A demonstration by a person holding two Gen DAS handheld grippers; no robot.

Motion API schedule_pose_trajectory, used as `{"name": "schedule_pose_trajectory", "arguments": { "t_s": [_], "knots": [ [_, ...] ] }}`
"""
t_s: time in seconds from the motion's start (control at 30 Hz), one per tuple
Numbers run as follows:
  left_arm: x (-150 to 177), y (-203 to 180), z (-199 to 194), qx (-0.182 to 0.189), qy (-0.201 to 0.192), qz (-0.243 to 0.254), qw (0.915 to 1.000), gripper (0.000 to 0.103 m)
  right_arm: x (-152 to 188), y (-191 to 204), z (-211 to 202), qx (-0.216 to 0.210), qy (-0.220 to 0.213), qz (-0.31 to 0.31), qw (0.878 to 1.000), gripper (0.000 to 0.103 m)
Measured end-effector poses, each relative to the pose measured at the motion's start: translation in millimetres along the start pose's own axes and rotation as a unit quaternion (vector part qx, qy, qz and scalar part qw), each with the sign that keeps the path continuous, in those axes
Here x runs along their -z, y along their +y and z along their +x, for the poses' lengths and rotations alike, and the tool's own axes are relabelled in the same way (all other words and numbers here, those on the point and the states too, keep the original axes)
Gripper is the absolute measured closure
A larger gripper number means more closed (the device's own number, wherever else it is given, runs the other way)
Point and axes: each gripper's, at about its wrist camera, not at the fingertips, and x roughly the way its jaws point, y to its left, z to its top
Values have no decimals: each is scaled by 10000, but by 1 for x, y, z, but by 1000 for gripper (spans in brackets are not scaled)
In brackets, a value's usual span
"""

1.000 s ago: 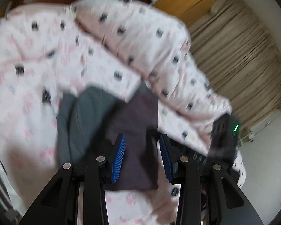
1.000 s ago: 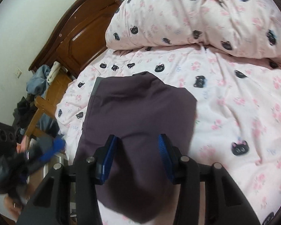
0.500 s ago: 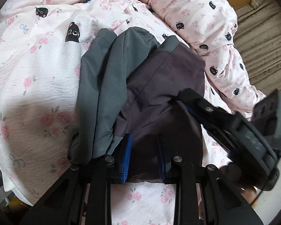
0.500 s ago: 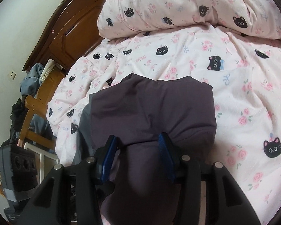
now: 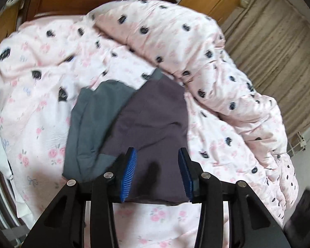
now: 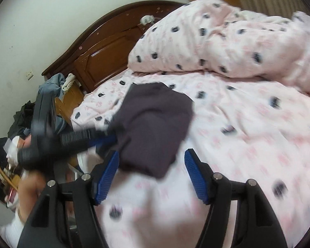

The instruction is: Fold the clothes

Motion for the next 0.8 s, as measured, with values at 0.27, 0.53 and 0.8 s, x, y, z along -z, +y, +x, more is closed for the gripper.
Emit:
{"name": "schedule_pose_trajectory", "arguments": {
  "t_s": [0.27,0.53,0.8],
  "knots": [
    [14,-37,7,884,342,483,9943,66,83,-26,-66,661,-35,336,9972,35],
    [38,-78,24,1421,1069,1065,9783,66,117,-37,-71,1126,185,397,9927,35],
    [65,-95,46,1395,1865,1622,9589,65,135,-32,-42,1502,563,237,9868,44]
  ]
}}
